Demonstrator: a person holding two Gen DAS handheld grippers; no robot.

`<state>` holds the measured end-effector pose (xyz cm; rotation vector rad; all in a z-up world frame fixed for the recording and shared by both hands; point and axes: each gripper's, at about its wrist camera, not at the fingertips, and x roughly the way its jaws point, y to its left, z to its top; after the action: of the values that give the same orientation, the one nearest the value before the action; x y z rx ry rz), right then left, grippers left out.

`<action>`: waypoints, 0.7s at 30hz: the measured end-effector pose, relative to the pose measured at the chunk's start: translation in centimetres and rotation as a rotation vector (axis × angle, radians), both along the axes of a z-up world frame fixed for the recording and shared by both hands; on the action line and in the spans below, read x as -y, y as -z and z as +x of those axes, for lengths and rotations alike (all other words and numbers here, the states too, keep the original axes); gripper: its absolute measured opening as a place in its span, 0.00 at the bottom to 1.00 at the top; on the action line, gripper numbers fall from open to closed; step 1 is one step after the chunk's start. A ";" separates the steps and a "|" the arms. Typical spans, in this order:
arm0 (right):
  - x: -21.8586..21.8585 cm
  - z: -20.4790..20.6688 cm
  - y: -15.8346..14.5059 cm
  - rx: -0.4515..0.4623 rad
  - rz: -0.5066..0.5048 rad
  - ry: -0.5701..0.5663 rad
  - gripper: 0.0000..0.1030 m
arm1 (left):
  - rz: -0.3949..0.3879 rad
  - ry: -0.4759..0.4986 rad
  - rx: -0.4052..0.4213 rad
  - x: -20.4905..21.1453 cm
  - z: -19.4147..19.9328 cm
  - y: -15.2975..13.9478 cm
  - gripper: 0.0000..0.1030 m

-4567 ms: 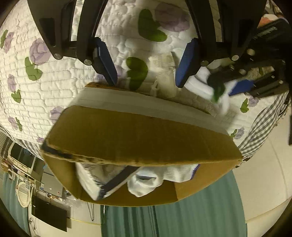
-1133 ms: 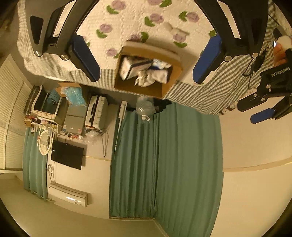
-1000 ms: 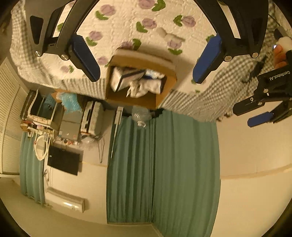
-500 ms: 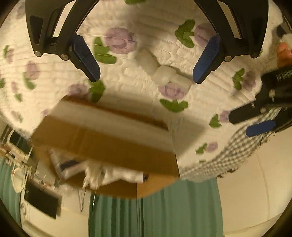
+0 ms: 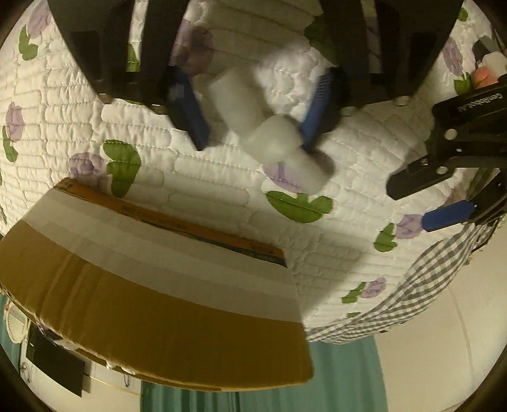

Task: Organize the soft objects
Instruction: 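Grasp the white plastic bottle with the right gripper and lift it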

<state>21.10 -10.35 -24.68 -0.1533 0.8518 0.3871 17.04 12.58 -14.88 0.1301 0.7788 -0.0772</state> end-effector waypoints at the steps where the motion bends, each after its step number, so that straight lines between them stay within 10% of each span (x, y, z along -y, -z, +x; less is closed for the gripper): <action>1: -0.3 -0.2 0.0 0.005 0.001 -0.016 0.40 | 0.003 0.001 0.001 0.1 0.0 -0.1 0.71; 21: 2.7 -8.0 -8.7 0.172 0.057 0.011 0.34 | -0.120 -0.004 0.174 -0.2 -4.9 -7.9 0.71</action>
<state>13.08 -13.10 -16.00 -0.1271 0.6717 0.3813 12.18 12.78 -7.00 0.0211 0.5989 -0.1072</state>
